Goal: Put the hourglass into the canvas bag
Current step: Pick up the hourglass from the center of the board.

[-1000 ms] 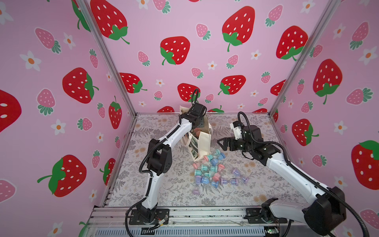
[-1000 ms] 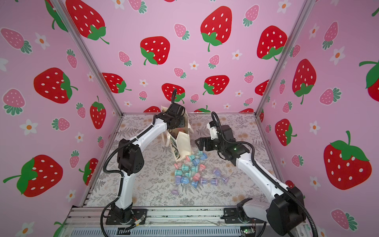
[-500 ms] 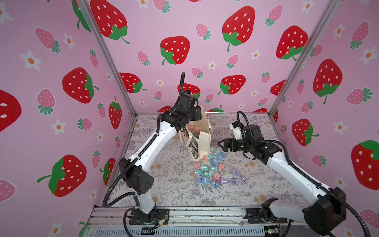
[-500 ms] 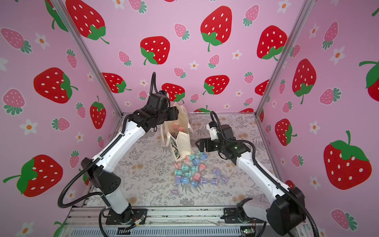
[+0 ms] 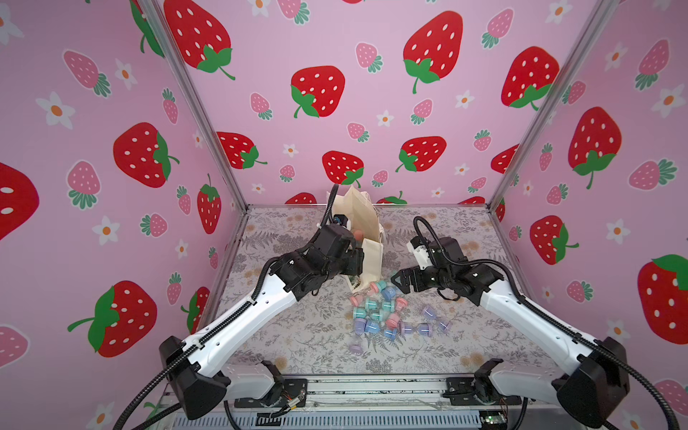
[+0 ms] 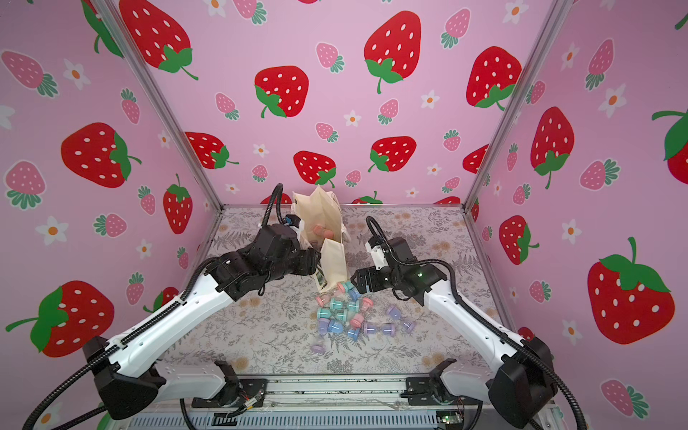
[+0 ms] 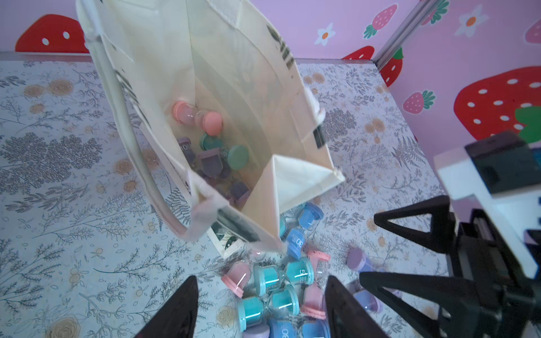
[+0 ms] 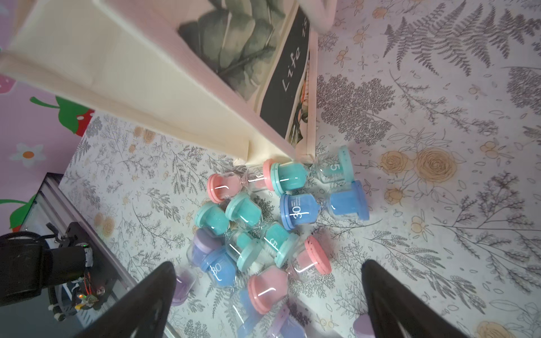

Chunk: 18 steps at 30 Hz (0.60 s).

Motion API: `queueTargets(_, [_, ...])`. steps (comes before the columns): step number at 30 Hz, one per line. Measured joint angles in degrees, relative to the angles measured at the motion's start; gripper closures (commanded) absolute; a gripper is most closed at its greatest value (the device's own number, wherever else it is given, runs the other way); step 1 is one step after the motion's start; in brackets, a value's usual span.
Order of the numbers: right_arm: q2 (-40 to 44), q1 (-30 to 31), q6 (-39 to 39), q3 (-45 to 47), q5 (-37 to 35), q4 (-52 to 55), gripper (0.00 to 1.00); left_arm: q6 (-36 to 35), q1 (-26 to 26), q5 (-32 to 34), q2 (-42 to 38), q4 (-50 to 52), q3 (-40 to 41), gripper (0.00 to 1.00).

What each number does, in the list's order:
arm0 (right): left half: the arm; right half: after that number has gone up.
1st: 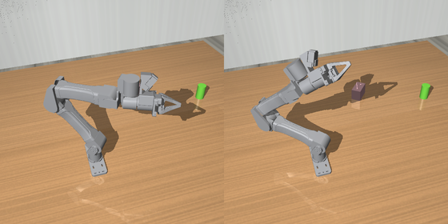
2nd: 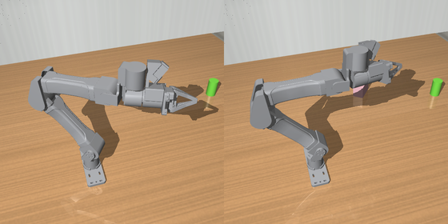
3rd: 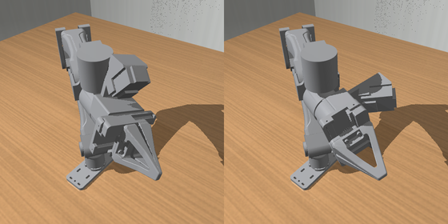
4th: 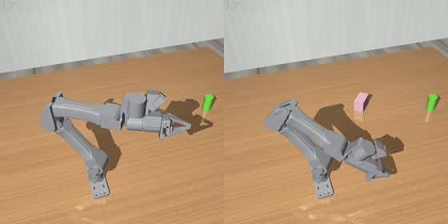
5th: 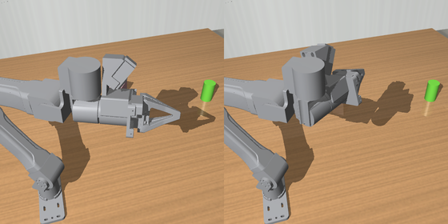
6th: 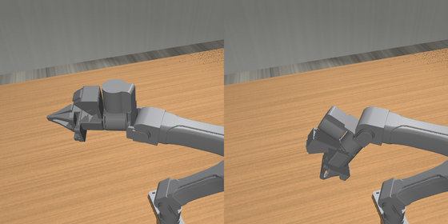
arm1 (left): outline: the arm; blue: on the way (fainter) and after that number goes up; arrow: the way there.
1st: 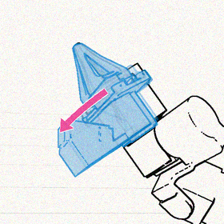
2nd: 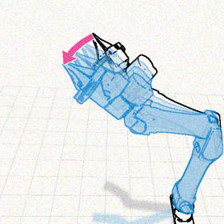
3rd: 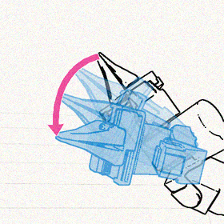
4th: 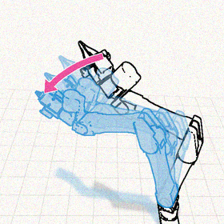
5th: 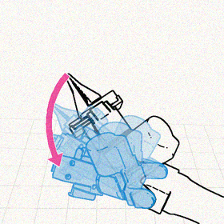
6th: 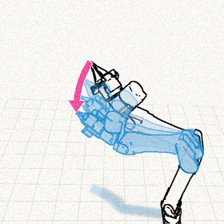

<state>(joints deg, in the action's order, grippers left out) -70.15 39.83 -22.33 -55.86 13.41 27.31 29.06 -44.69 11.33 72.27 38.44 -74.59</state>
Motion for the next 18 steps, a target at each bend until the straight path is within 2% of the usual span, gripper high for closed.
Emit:
queueTargets(7, [0.7,3.4,-0.4,6.0,-0.3,-1.1,0.01,5.5,-5.0,0.5,-2.3,2.2,9.1,0.3])
queueTargets(18, [1.4,3.7,-0.3,12.3,1.7,-4.2,0.01,12.6,-10.6,-2.7,6.3,0.6,17.3,0.31])
